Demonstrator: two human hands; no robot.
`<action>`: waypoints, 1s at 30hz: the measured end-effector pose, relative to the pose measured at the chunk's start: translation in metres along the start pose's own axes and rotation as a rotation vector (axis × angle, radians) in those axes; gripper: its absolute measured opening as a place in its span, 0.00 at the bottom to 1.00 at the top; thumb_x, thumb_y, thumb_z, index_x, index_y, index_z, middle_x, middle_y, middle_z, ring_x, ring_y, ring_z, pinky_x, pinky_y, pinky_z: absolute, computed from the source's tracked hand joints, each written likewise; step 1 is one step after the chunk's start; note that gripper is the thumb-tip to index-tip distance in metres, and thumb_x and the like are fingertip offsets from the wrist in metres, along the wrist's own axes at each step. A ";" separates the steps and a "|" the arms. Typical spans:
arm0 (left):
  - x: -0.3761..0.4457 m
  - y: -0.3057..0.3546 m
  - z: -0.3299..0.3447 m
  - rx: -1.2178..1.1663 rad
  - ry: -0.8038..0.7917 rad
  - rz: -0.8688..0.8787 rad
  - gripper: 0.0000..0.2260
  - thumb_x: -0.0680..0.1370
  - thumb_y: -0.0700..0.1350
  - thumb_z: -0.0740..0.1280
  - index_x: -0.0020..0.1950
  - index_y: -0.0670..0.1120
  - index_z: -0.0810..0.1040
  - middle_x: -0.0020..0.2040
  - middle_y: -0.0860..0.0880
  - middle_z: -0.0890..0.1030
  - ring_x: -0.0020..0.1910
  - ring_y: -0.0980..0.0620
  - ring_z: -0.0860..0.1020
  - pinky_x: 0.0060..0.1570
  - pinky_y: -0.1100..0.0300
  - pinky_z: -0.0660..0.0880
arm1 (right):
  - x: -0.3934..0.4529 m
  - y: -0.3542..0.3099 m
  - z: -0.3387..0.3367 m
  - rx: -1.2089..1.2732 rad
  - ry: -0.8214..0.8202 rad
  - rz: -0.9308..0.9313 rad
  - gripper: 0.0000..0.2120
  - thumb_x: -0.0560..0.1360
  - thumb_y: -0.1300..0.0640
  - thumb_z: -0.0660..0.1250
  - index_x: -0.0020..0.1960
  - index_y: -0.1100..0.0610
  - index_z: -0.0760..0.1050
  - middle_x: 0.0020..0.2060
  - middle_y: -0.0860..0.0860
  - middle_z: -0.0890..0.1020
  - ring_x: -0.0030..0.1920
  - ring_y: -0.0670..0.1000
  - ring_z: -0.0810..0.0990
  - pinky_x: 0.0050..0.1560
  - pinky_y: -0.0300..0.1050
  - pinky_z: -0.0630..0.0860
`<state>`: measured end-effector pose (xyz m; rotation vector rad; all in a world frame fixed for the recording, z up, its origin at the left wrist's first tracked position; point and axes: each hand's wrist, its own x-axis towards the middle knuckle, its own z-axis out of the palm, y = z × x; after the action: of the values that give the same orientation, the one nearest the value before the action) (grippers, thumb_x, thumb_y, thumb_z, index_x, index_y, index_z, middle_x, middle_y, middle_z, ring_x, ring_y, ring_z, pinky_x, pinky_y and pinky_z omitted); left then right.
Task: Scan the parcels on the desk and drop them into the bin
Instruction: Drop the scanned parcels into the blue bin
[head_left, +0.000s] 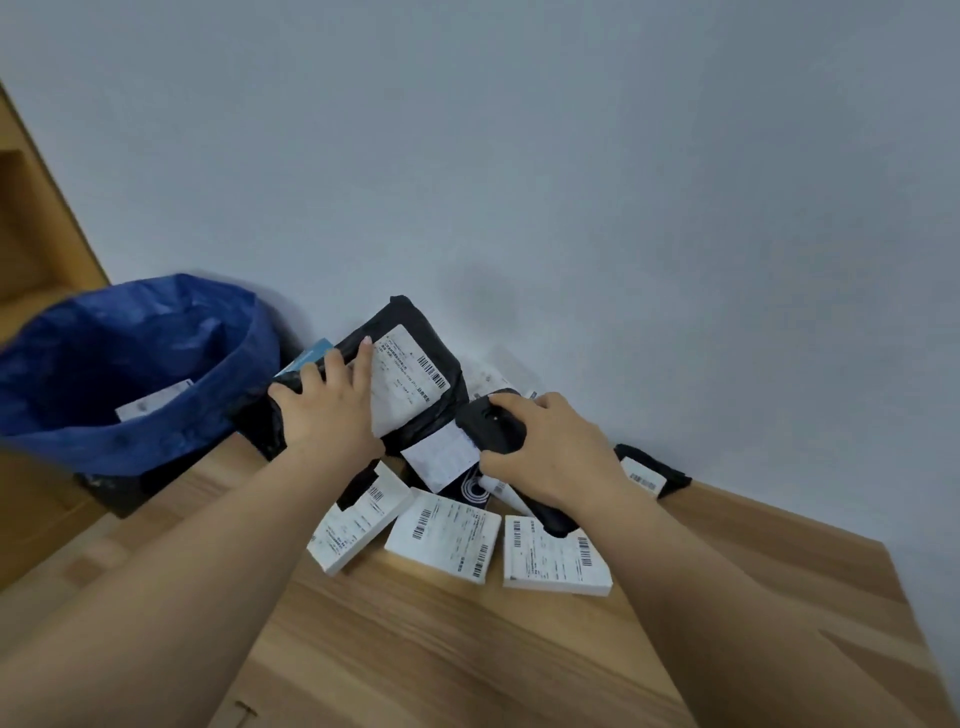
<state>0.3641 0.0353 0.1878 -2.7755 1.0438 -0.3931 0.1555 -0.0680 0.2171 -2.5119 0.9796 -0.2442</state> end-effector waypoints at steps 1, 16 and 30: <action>-0.002 -0.009 -0.001 -0.044 -0.011 -0.034 0.58 0.68 0.68 0.70 0.78 0.49 0.31 0.76 0.42 0.54 0.73 0.38 0.60 0.65 0.36 0.66 | 0.003 -0.009 0.004 0.022 0.014 -0.014 0.33 0.71 0.40 0.67 0.74 0.35 0.62 0.63 0.48 0.70 0.58 0.56 0.76 0.52 0.47 0.74; -0.072 -0.282 0.023 -0.162 0.042 -0.432 0.45 0.72 0.72 0.61 0.77 0.61 0.36 0.78 0.42 0.47 0.70 0.36 0.62 0.60 0.42 0.69 | 0.043 -0.273 0.120 0.376 0.185 -0.315 0.33 0.73 0.43 0.70 0.75 0.40 0.64 0.67 0.49 0.68 0.61 0.54 0.75 0.55 0.46 0.73; -0.125 -0.540 0.077 0.045 0.049 -0.633 0.44 0.72 0.74 0.59 0.78 0.61 0.39 0.78 0.42 0.49 0.68 0.37 0.65 0.59 0.45 0.72 | 0.058 -0.528 0.270 0.475 0.048 -0.541 0.33 0.74 0.43 0.71 0.76 0.41 0.64 0.69 0.47 0.66 0.65 0.51 0.72 0.54 0.42 0.63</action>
<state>0.6335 0.5247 0.2146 -3.0047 0.1269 -0.5443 0.6007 0.3282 0.2162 -2.2700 0.1928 -0.6199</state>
